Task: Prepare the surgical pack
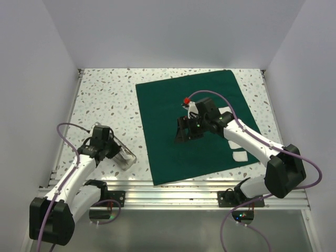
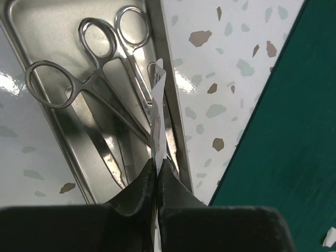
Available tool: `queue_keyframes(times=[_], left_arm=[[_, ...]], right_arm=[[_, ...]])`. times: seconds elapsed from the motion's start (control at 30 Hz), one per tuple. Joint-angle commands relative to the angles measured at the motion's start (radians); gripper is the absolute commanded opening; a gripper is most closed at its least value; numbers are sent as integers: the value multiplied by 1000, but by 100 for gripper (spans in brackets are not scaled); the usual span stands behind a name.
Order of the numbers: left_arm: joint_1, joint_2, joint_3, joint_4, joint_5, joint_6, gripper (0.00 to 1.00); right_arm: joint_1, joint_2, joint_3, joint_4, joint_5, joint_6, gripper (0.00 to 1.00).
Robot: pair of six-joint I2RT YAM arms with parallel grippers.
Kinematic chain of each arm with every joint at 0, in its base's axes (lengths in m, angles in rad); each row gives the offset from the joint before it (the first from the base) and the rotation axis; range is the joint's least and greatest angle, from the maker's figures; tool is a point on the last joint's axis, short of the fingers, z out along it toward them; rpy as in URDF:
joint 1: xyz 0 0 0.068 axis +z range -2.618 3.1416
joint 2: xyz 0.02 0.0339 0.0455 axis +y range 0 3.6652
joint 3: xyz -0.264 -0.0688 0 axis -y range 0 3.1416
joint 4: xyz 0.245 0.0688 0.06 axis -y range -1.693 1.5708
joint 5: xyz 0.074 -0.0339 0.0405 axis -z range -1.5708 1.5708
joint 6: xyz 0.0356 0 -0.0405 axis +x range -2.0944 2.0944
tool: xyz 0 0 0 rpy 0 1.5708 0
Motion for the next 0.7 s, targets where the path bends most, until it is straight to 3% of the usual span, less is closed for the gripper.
queue_keyframes(times=[0.0,0.2,0.23,0.27,0.3,0.33,0.43,0.57,0.67], left_arm=[[9,10,-17,54,-8,-46,0],[9,-31,-64,101,-22,-50,0],[9,-30,-67,98,-22,-52,7],[9,-28,-66,92,-19,-50,21],[9,-27,-58,57,-20,-50,37],[9,-33,-51,37,-23,-50,62],[9,-77,-6,-60,-48,-52,77],[9,-101,87,-162,-155,-37,73],[9,-39,139,-179,-210,-14,58]], right_arm=[[-6,-21,4,9,-15,-6,75],[-5,-7,-5,23,-26,-8,76],[-5,-9,-3,23,-30,-8,76],[-6,-6,-2,24,-30,-8,76],[-5,-6,0,21,-30,-9,76],[-5,-6,1,20,-29,-12,76],[-5,-12,0,20,-33,-14,76],[-5,-7,-6,35,-42,-5,76],[-5,-1,-6,43,-50,0,76]])
